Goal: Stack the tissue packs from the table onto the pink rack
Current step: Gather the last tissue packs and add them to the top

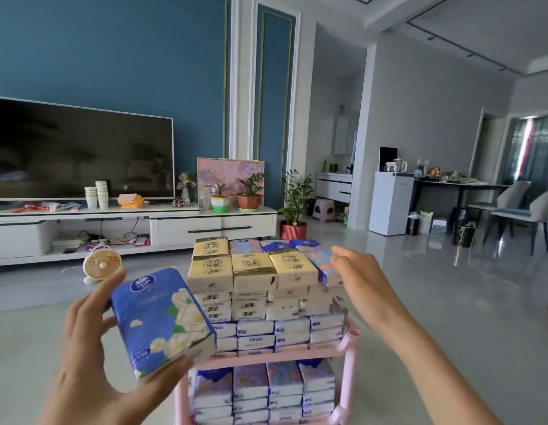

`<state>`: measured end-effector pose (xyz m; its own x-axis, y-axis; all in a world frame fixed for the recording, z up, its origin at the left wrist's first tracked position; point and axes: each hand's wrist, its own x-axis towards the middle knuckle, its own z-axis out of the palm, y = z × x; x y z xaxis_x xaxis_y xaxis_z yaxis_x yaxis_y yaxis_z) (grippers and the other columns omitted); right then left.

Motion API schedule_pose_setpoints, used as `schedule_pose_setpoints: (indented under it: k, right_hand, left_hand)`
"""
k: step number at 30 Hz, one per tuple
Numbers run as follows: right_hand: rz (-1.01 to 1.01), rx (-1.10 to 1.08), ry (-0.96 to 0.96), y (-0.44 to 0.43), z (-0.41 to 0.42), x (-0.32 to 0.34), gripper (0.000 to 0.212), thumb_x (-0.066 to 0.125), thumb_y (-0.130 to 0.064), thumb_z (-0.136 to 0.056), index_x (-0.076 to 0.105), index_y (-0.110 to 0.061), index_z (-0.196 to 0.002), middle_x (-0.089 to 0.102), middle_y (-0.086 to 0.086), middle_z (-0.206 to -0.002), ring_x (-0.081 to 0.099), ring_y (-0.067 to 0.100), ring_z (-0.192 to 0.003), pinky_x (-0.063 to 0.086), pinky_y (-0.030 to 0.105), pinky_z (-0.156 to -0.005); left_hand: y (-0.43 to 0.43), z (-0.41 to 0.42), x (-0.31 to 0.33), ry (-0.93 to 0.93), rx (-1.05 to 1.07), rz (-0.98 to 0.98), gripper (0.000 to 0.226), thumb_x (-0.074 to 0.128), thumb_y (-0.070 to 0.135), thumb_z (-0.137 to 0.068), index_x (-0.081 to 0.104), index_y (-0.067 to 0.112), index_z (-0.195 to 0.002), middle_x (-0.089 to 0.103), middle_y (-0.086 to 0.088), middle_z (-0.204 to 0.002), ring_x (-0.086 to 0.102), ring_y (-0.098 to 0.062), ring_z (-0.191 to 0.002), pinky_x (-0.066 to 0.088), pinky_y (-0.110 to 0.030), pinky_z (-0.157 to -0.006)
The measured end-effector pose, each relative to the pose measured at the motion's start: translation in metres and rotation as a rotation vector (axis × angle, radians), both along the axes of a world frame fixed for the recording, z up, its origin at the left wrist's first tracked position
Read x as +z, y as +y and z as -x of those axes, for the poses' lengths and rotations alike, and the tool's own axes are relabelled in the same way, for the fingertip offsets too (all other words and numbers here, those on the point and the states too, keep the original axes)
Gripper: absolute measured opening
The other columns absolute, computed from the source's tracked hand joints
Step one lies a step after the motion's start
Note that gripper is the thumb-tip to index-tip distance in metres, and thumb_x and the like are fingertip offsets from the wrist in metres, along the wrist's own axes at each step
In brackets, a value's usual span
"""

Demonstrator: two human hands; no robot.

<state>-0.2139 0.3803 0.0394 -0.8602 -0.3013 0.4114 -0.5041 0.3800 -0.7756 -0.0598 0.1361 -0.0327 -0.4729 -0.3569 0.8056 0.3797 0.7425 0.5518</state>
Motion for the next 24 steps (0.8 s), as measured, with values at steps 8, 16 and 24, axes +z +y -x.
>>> schedule_pose_setpoints:
  k: [8, 16, 24]
  right_hand:
    - [0.107, -0.037, 0.003, 0.015, 0.005, -0.007, 0.026, 0.052, -0.015, -0.091, 0.057, -0.021, -0.115, 0.055, 0.0, -0.119, 0.052, 0.009, -0.103, 0.036, 0.01, -0.073]
    - [0.094, -0.074, 0.097, 0.011, 0.007, -0.011, 0.019, 0.06, -0.02, -0.087, 0.057, -0.023, -0.106, 0.059, -0.005, -0.11, 0.054, 0.007, -0.095, 0.039, 0.013, -0.07]
    - [0.255, 0.002, 0.283, 0.006, -0.038, 0.019, 0.018, 0.06, -0.021, -0.084, 0.06, -0.024, -0.102, 0.061, -0.009, -0.1, 0.054, -0.003, -0.086, 0.04, 0.005, -0.07]
  left_hand:
    - [0.0, 0.003, -0.001, 0.001, -0.025, -0.013, 0.11, 0.067, 0.081, -0.037, 0.03, 0.045, -0.134, 0.046, 0.013, -0.125, 0.05, -0.004, -0.11, 0.043, -0.012, -0.088]
    - [0.002, 0.002, 0.004, -0.014, -0.028, 0.014, 0.112, 0.068, 0.079, -0.039, 0.029, 0.041, -0.137, 0.047, 0.01, -0.127, 0.052, -0.018, -0.108, 0.043, -0.019, -0.091]
    - [0.032, -0.01, 0.04, 0.066, 0.066, 0.008, 0.099, 0.064, 0.078, -0.044, 0.029, 0.045, -0.13, 0.042, 0.01, -0.119, 0.049, 0.002, -0.105, 0.044, -0.022, -0.085]
